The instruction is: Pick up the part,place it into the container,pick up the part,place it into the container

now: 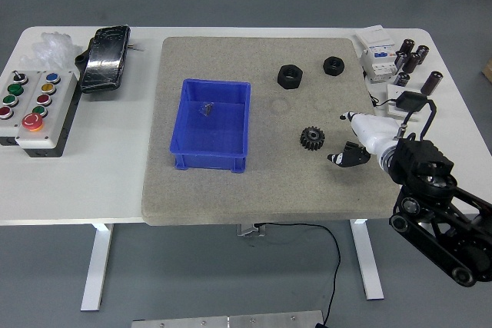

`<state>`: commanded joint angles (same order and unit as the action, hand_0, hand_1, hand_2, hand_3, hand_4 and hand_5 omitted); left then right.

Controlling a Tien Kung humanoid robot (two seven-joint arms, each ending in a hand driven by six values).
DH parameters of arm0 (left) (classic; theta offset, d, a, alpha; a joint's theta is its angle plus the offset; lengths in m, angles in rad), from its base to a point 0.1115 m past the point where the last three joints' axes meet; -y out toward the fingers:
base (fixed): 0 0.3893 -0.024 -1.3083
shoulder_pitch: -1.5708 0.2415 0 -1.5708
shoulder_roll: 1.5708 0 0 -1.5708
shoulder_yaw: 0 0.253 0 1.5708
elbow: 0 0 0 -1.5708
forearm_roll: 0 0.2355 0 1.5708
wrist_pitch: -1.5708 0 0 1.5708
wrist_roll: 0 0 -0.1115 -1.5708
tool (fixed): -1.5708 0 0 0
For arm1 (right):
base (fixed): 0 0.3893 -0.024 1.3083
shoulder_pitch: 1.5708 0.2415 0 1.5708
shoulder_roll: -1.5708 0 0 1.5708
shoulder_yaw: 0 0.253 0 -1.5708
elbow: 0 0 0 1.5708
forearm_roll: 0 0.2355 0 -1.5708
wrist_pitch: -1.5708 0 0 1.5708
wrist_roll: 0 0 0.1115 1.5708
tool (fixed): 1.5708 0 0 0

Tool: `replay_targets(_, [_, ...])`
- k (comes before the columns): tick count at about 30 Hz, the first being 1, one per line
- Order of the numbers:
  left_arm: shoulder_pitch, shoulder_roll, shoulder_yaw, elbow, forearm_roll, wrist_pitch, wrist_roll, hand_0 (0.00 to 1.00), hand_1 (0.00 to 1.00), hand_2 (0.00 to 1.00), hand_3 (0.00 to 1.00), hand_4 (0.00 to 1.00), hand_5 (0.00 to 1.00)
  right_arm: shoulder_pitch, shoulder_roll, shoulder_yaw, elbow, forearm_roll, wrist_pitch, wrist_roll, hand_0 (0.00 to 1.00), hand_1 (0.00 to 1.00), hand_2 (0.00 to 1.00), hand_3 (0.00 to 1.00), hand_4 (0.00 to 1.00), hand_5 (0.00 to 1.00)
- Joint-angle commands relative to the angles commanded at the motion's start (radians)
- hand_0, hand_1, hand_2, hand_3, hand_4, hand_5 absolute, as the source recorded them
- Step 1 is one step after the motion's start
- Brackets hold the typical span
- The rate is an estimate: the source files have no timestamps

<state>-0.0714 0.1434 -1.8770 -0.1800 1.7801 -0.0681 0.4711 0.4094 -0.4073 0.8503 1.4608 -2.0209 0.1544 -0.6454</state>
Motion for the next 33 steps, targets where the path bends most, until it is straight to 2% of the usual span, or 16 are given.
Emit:
replay_targets(1, [-0.001, 0.0, 0.001, 0.0, -0.001, 0.0, -0.001, 0.715, 0.709, 0.723, 0.843, 0.798, 0.54, 0.001, 0.004, -0.002, -0.013, 0.003, -0.001, 0.0, 0.247, 0.521, 0.839, 0.883, 0.816, 0.448])
replay_targets(6, [-0.002, 0.0, 0.004, 0.0, -0.002, 0.0, -0.003, 0.715, 0.709, 0.723, 0.843, 0.798, 0.54, 0.007, 0.016, 0.0, -0.073, 0.005, -0.001, 0.0, 0.247, 0.521, 0.839, 0.883, 0.816, 0.448])
replay_targets(7, [-0.001, 0.0, 0.005, 0.0, -0.002, 0.0, -0.003, 0.714, 0.708, 0.722, 0.843, 0.796, 0.538, 0.008, 0.017, 0.002, -0.082, 0.003, -0.003, 0.0, 0.241, 0.466, 0.734, 0.803, 0.779, 0.464])
replay_targets(12, [0.002, 0.001, 0.003, 0.0, -0.001, 0.0, -0.001, 0.714, 0.708, 0.722, 0.843, 0.796, 0.538, 0.014, 0.015, 0.001, -0.116, 0.008, -0.021, 0.0, 0.241, 0.466, 0.734, 0.803, 0.779, 0.464])
replay_targets(13, [0.002, 0.001, 0.003, 0.0, 0.0, 0.0, -0.001, 0.714, 0.708, 0.722, 0.841, 0.794, 0.537, 0.015, 0.015, 0.0, -0.12, 0.012, -0.023, 0.0, 0.207, 0.416, 0.585, 0.68, 0.516, 0.395])
replay_targets(18, [0.002, 0.001, 0.006, 0.0, -0.004, 0.0, -0.003, 0.714, 0.708, 0.722, 0.841, 0.794, 0.537, 0.02, 0.019, -0.007, -0.137, 0.019, -0.045, 0.0, 0.207, 0.416, 0.585, 0.68, 0.516, 0.395])
replay_targets(19, [0.002, 0.001, 0.007, 0.0, -0.004, 0.0, -0.003, 0.713, 0.708, 0.721, 0.841, 0.793, 0.536, 0.021, 0.02, -0.01, -0.14, 0.019, -0.05, 0.0, 0.194, 0.404, 0.516, 0.667, 0.419, 0.345])
replay_targets(30, [0.002, 0.001, 0.011, 0.0, -0.009, 0.001, -0.008, 0.713, 0.708, 0.72, 0.841, 0.792, 0.536, 0.029, 0.026, -0.043, -0.155, 0.023, -0.097, 0.0, 0.195, 0.396, 0.493, 0.652, 0.414, 0.315])
replay_targets(31, [0.002, 0.001, 0.013, 0.0, -0.01, 0.001, -0.009, 0.713, 0.708, 0.719, 0.84, 0.791, 0.535, 0.03, 0.025, -0.045, -0.156, 0.02, -0.103, 0.0, 0.185, 0.392, 0.442, 0.585, 0.43, 0.292])
replay_targets(33, [0.001, 0.001, 0.015, 0.0, -0.013, 0.001, -0.011, 0.713, 0.708, 0.719, 0.84, 0.791, 0.535, 0.033, 0.025, -0.049, -0.158, 0.016, -0.118, 0.0, 0.185, 0.392, 0.442, 0.585, 0.43, 0.292])
